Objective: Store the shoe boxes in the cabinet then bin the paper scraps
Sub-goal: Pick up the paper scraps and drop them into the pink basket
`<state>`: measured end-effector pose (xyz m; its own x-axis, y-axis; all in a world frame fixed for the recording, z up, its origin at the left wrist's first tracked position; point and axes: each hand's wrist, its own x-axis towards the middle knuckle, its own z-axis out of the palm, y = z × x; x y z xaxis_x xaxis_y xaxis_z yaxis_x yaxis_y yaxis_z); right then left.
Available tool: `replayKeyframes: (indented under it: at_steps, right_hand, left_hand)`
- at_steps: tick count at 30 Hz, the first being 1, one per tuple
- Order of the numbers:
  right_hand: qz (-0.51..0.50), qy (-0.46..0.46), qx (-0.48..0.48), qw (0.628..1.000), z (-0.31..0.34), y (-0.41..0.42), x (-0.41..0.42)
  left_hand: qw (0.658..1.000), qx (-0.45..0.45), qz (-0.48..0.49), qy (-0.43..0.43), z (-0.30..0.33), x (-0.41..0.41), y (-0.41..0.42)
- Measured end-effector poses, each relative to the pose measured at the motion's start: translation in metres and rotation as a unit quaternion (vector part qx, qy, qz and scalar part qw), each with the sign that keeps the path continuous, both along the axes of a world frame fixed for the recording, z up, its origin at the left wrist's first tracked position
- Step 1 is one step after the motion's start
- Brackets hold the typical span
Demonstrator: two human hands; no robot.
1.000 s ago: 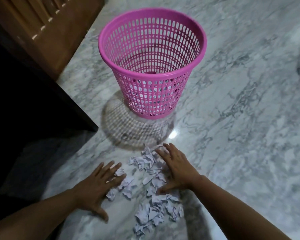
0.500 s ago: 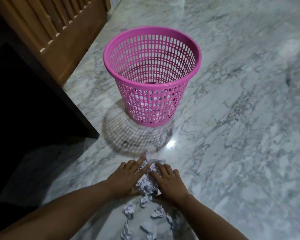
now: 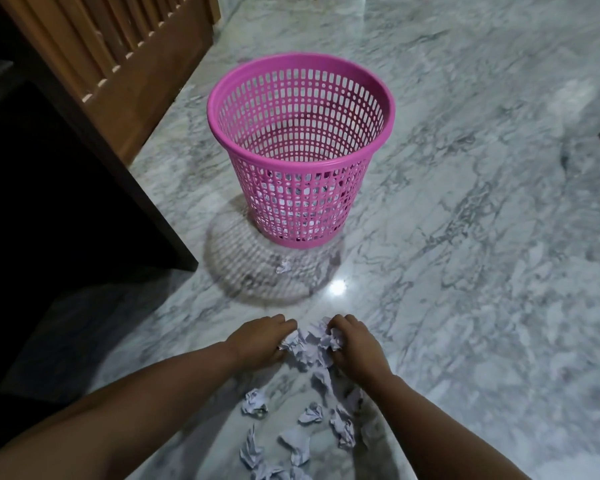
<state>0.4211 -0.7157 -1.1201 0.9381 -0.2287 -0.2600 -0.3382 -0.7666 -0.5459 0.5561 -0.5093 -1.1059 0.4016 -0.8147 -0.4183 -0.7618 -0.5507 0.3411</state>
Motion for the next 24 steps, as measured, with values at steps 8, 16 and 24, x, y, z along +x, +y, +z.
replayKeyframes:
  at_steps: [8, 16, 24]
  right_hand:
    - [-0.19, -0.09, 0.199, 0.957, 0.027, -0.01, 0.011]
    - [-0.122, -0.321, 0.257, 0.903, 0.17, -0.023, 0.09]
    - [-0.079, -0.479, 0.14, 0.863, 0.325, -0.066, 0.205]
  left_hand:
    - [0.987, -0.139, 0.079, -0.013, 0.025, 0.017, 0.009]
    - [0.864, -0.434, 0.254, -0.008, 0.143, 0.059, -0.036]
    - [0.794, -0.501, 0.328, -0.107, 0.293, 0.164, -0.103]
